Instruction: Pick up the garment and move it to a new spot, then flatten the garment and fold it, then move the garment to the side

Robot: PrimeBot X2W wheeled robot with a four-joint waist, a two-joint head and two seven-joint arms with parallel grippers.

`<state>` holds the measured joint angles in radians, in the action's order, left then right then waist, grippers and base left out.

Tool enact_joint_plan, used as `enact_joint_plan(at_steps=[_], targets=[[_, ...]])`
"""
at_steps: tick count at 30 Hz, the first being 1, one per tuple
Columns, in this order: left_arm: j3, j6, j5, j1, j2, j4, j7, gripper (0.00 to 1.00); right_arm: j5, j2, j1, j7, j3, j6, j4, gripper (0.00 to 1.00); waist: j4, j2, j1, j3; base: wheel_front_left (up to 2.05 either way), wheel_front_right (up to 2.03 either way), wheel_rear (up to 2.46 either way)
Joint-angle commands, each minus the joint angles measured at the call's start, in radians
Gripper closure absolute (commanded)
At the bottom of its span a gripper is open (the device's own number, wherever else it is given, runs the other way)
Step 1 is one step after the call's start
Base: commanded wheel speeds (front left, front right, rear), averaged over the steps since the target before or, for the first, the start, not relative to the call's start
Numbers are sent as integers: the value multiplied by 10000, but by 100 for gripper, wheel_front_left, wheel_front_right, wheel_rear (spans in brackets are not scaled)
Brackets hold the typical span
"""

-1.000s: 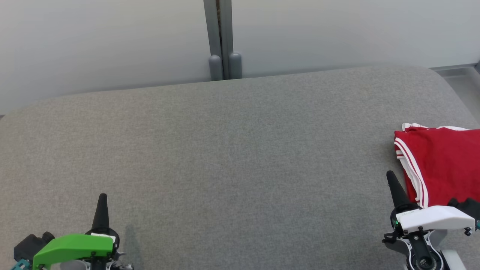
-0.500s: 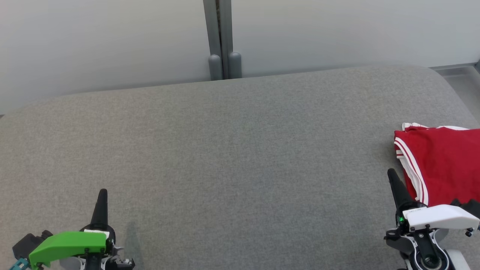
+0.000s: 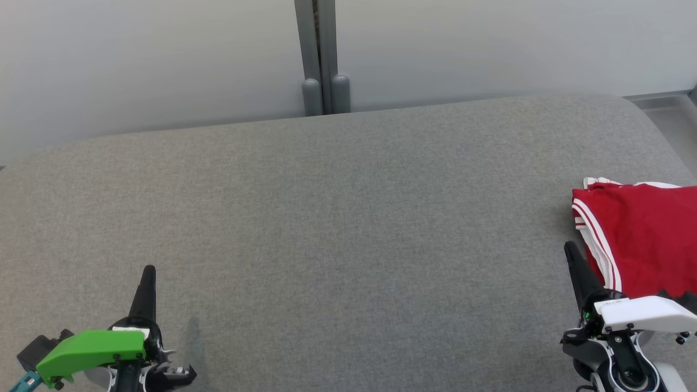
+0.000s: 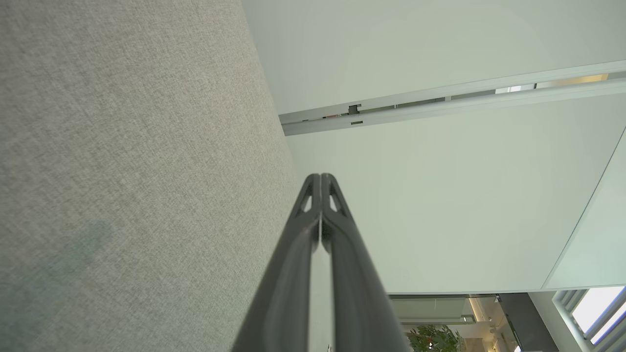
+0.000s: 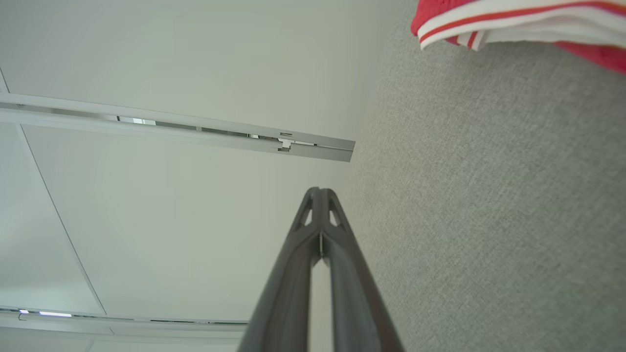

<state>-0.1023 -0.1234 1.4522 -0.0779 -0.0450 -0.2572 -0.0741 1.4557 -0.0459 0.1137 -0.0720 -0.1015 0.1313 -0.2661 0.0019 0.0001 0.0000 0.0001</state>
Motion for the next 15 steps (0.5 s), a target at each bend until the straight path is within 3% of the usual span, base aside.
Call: enact_joint_plan(at_steps=[1,15], targets=[[-60,-55,232,-230,-78,83,-58,100,225,-59,-53,-84,-44,-8,97,100,-1,-1,0,2,0,0,0],[-117,-100,1201,-347,-83,118,-316,100,1179,-67,-85,-341,-113,-8,201,100,-13,-1,0,20,0,0,0]])
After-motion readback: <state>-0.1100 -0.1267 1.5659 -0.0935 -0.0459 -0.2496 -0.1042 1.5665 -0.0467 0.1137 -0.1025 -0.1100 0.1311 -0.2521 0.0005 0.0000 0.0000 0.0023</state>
